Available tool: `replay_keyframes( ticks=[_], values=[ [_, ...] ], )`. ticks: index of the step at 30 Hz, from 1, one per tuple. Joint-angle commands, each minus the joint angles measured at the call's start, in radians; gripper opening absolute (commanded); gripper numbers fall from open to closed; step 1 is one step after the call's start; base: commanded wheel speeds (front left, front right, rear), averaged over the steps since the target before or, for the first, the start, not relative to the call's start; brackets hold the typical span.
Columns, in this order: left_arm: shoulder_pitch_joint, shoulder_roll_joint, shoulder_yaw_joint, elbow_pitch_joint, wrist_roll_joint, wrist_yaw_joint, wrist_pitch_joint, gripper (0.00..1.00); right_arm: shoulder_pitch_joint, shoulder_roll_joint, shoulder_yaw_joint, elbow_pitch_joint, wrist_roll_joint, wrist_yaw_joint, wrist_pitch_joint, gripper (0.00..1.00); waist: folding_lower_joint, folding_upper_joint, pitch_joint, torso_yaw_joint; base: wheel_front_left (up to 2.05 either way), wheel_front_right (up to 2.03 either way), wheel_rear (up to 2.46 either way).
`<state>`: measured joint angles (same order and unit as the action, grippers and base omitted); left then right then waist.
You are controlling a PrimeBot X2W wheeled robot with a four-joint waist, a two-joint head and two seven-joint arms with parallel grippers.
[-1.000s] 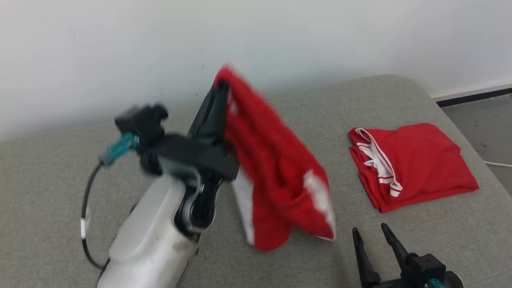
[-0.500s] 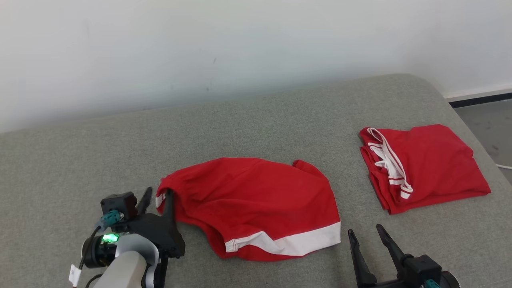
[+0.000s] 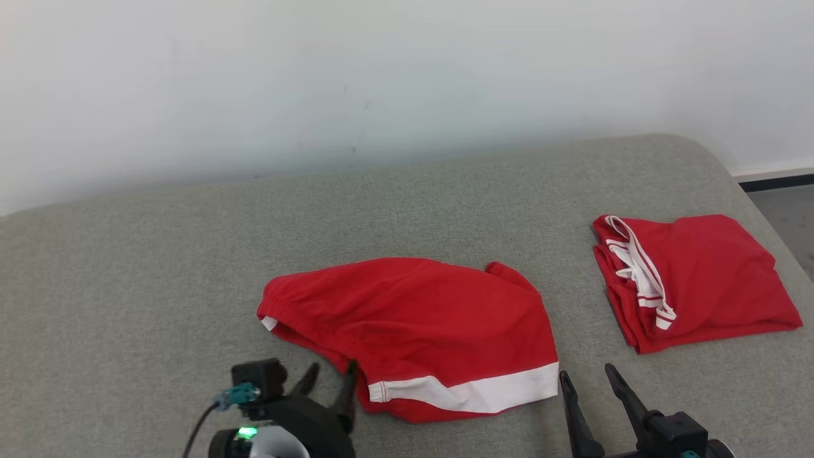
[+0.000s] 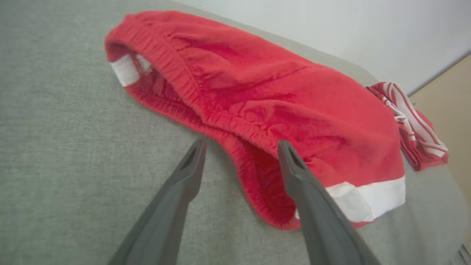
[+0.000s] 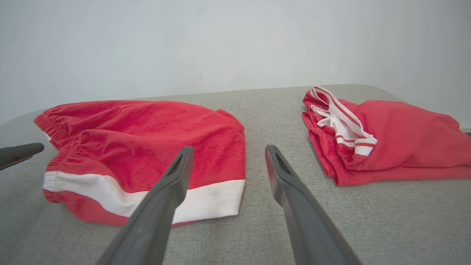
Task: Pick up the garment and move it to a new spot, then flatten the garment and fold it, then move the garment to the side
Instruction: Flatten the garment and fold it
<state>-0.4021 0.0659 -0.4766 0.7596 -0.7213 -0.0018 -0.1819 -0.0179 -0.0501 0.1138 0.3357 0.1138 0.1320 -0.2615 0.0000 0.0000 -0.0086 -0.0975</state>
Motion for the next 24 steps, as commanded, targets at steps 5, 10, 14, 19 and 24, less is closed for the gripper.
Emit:
replay_keyframes(
  ticks=[5, 10, 14, 19, 24],
  values=[
    [0.037, -0.012, -0.084, -0.057, -0.016, -0.008, 0.071, 1.00, -0.006, 0.000, 0.009, -0.003, 0.009, -0.003, -0.005, 1.00, 0.0000, 0.0000, -0.003, 0.008, 0.00, 0.00, 0.00],
    [0.022, -0.015, -0.118, -0.058, -0.038, 0.022, 0.100, 1.00, -0.013, 0.000, 0.012, -0.006, 0.007, -0.003, -0.005, 1.00, 0.0000, 0.0000, 0.009, -0.014, 0.00, 0.00, 0.00],
    [0.000, -0.015, -0.145, -0.031, -0.029, 0.035, 0.109, 1.00, -0.015, 0.000, -0.002, -0.009, -0.002, -0.003, -0.005, 1.00, 0.0000, 0.0000, 0.020, -0.034, 0.00, 0.00, 0.00],
    [-0.001, -0.014, -0.148, -0.023, -0.052, 0.031, 0.089, 0.00, -0.013, 0.000, -0.012, -0.013, -0.004, -0.003, -0.005, 1.00, 0.0000, 0.0000, 0.026, -0.045, 0.00, 0.00, 0.00],
    [0.017, 0.029, -0.092, -0.016, -0.078, 0.047, 0.039, 0.00, -0.004, 0.000, -0.018, -0.014, 0.004, -0.003, -0.005, 1.00, 0.0000, 0.0000, 0.024, -0.034, 0.00, 0.00, 0.00]
  ],
)
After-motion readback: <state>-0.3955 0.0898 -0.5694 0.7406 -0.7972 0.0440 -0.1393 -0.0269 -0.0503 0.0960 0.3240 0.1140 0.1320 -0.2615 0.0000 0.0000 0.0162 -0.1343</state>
